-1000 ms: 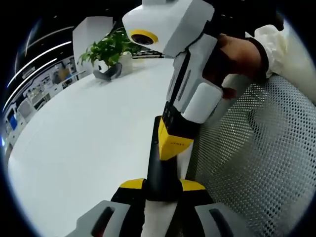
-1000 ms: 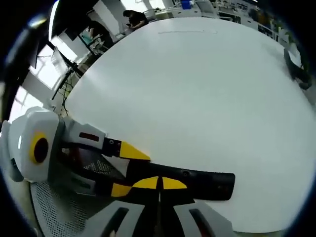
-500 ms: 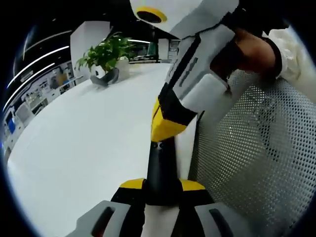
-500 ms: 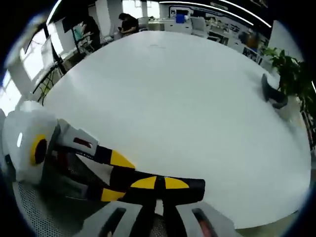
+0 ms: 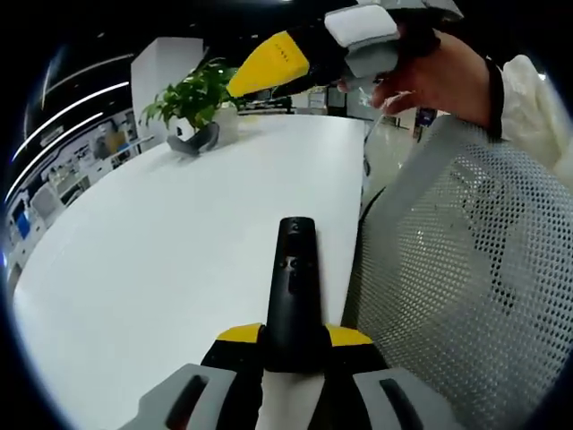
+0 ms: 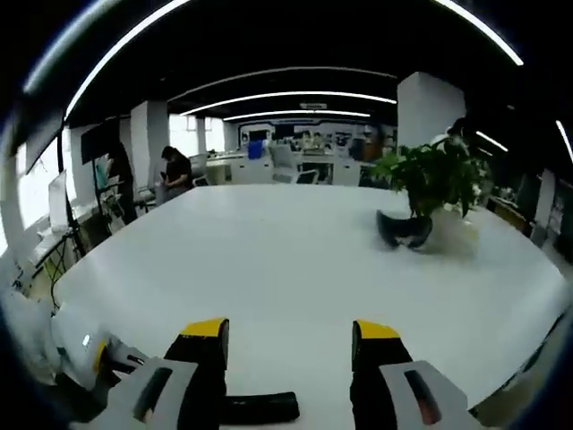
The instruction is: Press the specified remote control buttons in sequence, fully releasing each button before pressing the next.
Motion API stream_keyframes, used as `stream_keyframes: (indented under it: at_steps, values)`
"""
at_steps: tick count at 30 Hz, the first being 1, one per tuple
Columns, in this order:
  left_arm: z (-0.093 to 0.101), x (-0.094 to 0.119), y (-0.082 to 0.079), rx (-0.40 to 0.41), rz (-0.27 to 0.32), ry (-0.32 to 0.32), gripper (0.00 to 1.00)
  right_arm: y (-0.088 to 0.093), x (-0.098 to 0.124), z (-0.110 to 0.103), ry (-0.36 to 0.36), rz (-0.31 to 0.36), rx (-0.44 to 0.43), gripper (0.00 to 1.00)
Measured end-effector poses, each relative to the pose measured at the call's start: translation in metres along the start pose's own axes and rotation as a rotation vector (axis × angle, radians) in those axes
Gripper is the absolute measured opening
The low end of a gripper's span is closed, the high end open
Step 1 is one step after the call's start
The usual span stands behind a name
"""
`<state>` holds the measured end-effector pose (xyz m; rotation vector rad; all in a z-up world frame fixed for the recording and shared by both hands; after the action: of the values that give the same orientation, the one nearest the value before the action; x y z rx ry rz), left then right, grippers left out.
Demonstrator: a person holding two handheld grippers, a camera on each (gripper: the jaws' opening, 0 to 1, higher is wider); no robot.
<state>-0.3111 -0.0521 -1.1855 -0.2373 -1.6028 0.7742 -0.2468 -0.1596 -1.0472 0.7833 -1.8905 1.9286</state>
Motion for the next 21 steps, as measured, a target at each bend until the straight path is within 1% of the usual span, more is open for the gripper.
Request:
stream_keyframes:
  at_steps: [2, 4, 5, 7, 11, 14, 16, 19, 21]
  values:
    - [0.0, 0.001, 0.0, 0.001, -0.01, -0.002, 0.25, -0.003, 0.003, 0.009, 0.041, 0.022, 0.01, 0.66]
    - [-0.001, 0.002, 0.002, -0.006, -0.022, 0.001, 0.25, -0.003, 0.004, 0.016, 0.071, 0.025, 0.017, 0.71]
    - [-0.003, 0.002, 0.003, -0.009, -0.03, 0.003, 0.25, -0.004, 0.004, 0.023, 0.103, 0.029, 0.029, 0.74]
    - [-0.006, 0.005, 0.004, -0.009, -0.043, 0.006, 0.25, -0.002, 0.002, 0.03, 0.137, 0.028, 0.033, 0.78]
    - [-0.008, 0.006, 0.008, -0.029, -0.038, 0.023, 0.24, 0.004, 0.0, 0.036, 0.155, 0.016, 0.019, 0.8]
    - [-0.008, 0.007, 0.009, -0.037, -0.043, 0.024, 0.24, 0.003, 0.001, 0.041, 0.187, 0.031, 0.025, 0.82]
    - [-0.008, 0.008, 0.01, -0.055, -0.048, 0.028, 0.24, 0.005, -0.001, 0.044, 0.199, 0.015, 0.024, 0.86]
    - [-0.01, 0.011, 0.014, -0.063, -0.051, 0.038, 0.24, 0.006, -0.001, 0.044, 0.189, 0.018, 0.012, 0.89]
    - [-0.011, 0.013, 0.016, -0.08, -0.063, 0.028, 0.24, 0.007, -0.002, 0.043, 0.185, 0.011, 0.014, 0.89]
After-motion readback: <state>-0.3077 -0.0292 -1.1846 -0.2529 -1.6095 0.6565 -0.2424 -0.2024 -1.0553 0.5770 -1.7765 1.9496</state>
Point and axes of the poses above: the point that each gripper's makers call its tool centre point, and the gripper's own axes: x roughly backward along the fingers, z roughly to its right, y roughly out of its underside, the point moved 1 cm from there along x, roughly backward along the fingers, and after that the axes turned 11 degrees about -z, right-handed, at the moved point
